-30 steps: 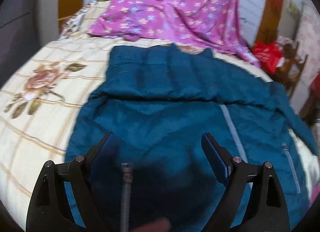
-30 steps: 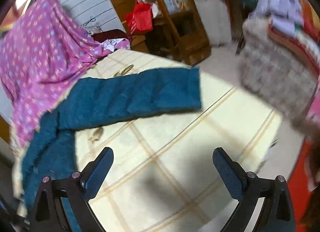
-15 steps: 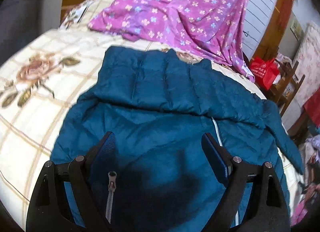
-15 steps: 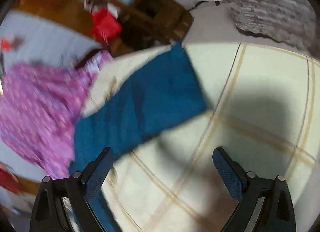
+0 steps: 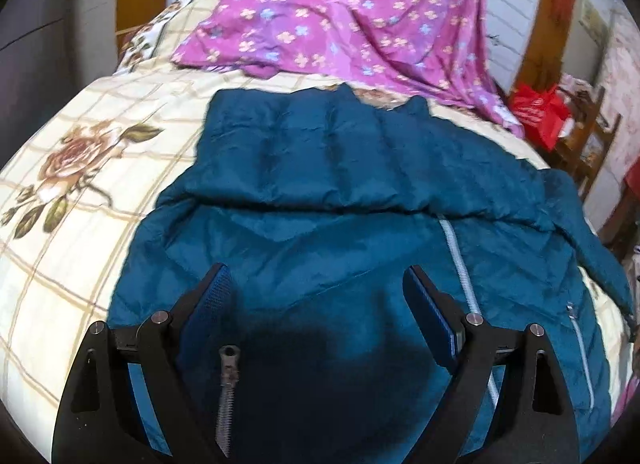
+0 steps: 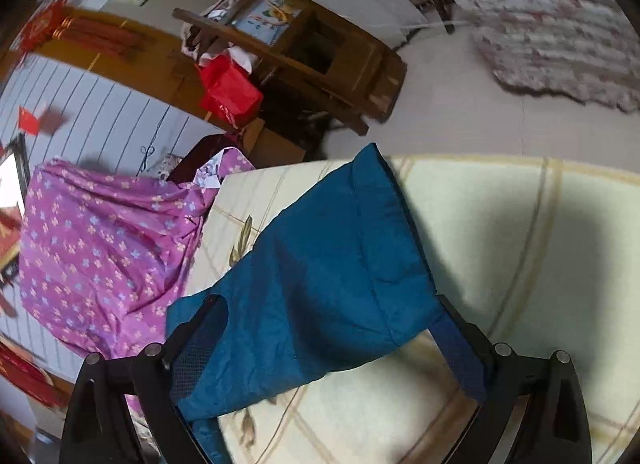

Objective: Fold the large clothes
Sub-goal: 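Grasp the other sleeve cuff with the right gripper, then lift the held sleeve toward the jacket body with the right gripper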

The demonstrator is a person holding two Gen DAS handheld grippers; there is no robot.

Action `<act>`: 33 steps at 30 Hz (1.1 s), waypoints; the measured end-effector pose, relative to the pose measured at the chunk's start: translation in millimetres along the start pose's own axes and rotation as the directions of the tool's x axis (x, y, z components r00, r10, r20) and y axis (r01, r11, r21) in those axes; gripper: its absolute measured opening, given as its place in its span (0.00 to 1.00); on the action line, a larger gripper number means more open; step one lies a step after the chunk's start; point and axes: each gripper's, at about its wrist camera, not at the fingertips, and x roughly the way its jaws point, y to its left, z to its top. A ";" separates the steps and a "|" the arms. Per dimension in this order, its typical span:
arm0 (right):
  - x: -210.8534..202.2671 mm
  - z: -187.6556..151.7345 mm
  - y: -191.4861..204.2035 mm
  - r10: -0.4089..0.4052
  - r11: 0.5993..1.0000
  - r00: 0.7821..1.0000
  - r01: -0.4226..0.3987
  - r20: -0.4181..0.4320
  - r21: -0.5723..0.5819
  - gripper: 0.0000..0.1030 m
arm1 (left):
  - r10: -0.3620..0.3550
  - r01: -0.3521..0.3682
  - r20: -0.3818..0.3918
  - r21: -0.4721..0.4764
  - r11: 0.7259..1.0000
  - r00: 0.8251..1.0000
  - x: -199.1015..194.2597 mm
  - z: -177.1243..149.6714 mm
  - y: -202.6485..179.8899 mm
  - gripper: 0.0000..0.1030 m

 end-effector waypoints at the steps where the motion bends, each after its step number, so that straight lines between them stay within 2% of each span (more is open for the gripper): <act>1: 2.5 1.9 1.9 -0.015 1.000 1.000 0.015 0.003 -0.017 0.91 | 0.017 -0.017 -0.006 -0.006 1.000 1.000 2.0 -0.1 2.2 0.85; 3: 5.9 6.7 3.5 -0.059 0.998 0.998 0.059 0.014 -0.026 0.80 | 0.047 -0.048 -0.027 -0.033 0.998 0.999 6.5 -0.2 9.4 0.85; 5: 9.7 11.9 3.8 -0.113 0.993 0.993 0.113 0.018 -0.034 0.59 | 0.054 -0.056 -0.040 -0.055 0.997 0.998 9.8 -0.6 15.0 0.85; 9: 14.3 17.8 0.3 -0.155 0.986 0.988 0.156 0.024 -0.067 0.43 | 0.061 -0.066 -0.060 -0.079 0.995 0.996 13.8 -1.5 20.9 0.85; 13: 13.5 17.6 -5.1 -0.179 0.977 0.983 0.182 0.034 -0.113 0.20 | 0.065 -0.070 -0.065 -0.080 0.994 0.996 14.7 -1.4 21.9 0.85; 14: 11.9 16.6 -6.1 -0.188 0.973 0.981 0.192 0.041 -0.131 0.17 | 0.067 -0.072 -0.066 -0.080 0.994 0.996 15.0 -0.6 22.1 0.85; 19: -2.8 9.1 8.7 -0.182 0.955 0.978 0.201 0.105 -0.217 0.14 | 0.081 -0.087 -0.060 -0.096 0.992 0.995 14.1 -0.1 27.0 0.85; 22: -11.5 3.1 23.5 -0.147 0.946 0.982 0.175 0.121 -0.271 0.13 | 0.083 -0.090 -0.069 -0.107 0.990 0.994 15.4 0.1 29.3 0.85; 26: -13.8 -4.8 13.2 -0.080 0.976 0.995 0.091 0.061 -0.199 0.14 | 0.085 -0.093 -0.079 -0.110 0.990 0.993 16.4 0.0 29.0 0.85; 30: -7.4 -4.8 -22.0 -0.032 0.999 0.999 0.031 0.014 0.008 0.14 | 0.082 -0.089 -0.074 -0.096 0.991 0.994 15.3 -0.1 26.1 0.85; 32: -4.3 -3.2 -29.6 -0.017 0.998 1.000 0.017 0.006 0.061 0.30 | 0.082 -0.089 -0.077 -0.093 0.992 0.994 16.1 0.1 26.2 0.85; 33: -5.3 -2.4 -30.7 0.008 0.997 1.000 -0.009 0.017 0.075 0.33 | 0.082 -0.089 -0.078 -0.092 0.992 0.994 16.3 0.1 26.1 0.85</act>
